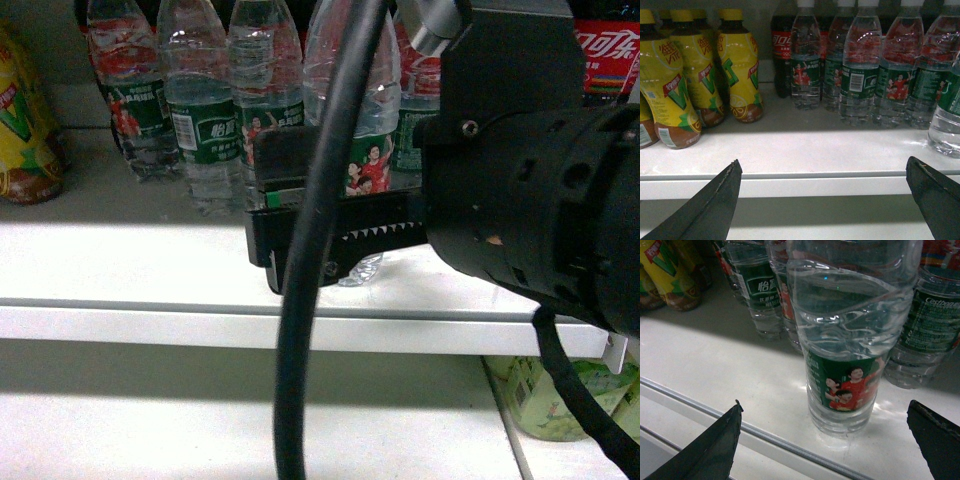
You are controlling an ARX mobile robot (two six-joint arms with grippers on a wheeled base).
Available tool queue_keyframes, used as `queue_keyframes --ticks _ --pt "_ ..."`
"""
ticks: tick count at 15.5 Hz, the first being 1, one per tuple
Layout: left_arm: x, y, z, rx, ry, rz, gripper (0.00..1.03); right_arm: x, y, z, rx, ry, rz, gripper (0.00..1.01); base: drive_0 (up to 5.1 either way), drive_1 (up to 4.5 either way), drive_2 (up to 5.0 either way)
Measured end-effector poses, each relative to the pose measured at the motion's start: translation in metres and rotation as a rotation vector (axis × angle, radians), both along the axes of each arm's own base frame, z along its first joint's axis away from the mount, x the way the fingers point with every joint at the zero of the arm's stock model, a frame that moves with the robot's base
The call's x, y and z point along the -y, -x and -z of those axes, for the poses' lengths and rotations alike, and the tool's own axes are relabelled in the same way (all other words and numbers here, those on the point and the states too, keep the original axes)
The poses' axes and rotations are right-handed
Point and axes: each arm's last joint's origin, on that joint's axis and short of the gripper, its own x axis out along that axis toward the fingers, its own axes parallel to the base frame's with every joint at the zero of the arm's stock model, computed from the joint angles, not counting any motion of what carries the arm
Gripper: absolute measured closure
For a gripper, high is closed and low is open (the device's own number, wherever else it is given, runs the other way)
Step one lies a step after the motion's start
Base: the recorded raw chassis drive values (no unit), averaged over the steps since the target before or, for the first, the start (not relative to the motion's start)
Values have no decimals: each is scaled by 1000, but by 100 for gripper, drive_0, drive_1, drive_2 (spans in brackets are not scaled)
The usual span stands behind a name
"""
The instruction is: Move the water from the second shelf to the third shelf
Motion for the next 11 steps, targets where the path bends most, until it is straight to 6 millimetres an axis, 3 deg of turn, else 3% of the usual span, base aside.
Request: queue_keyframes --ticks 11 --pt "0 0 0 0 0 0 5 -27 -45 6 -50 47 178 3 0 0 0"
